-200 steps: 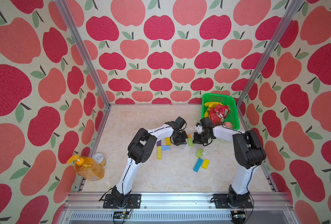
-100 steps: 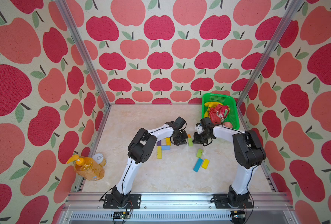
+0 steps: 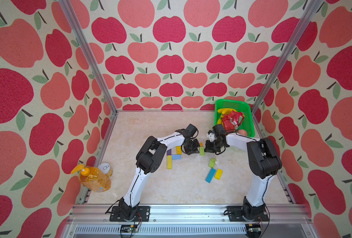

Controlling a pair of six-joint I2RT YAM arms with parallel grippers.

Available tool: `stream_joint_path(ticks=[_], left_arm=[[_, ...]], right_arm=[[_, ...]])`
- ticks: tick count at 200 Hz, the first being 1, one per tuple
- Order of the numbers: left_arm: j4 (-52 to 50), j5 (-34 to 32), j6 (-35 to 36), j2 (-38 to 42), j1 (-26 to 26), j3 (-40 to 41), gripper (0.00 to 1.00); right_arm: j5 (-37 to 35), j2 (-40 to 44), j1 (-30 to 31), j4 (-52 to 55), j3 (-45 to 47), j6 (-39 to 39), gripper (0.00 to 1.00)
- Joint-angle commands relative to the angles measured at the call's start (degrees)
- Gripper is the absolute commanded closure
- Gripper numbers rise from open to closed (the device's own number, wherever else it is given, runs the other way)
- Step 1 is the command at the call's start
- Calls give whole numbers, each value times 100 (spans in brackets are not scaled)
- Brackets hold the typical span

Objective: Assemble the letter p with building blocks
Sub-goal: Adjust the building block at the center of the board.

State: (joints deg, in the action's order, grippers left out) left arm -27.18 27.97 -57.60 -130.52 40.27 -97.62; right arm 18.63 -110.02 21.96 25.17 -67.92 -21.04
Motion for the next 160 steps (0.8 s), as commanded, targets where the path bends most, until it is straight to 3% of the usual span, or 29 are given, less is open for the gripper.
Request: stream_joint_path(ticks=[1,160], left_arm=[[39,74,-58,-183,-41,-11,100],[162,188,-84,-237,-107,68,100]], right_arm=[[-239,-301,-25,282,63,109,100],[-358,-345,-86,533,-99,170,100]])
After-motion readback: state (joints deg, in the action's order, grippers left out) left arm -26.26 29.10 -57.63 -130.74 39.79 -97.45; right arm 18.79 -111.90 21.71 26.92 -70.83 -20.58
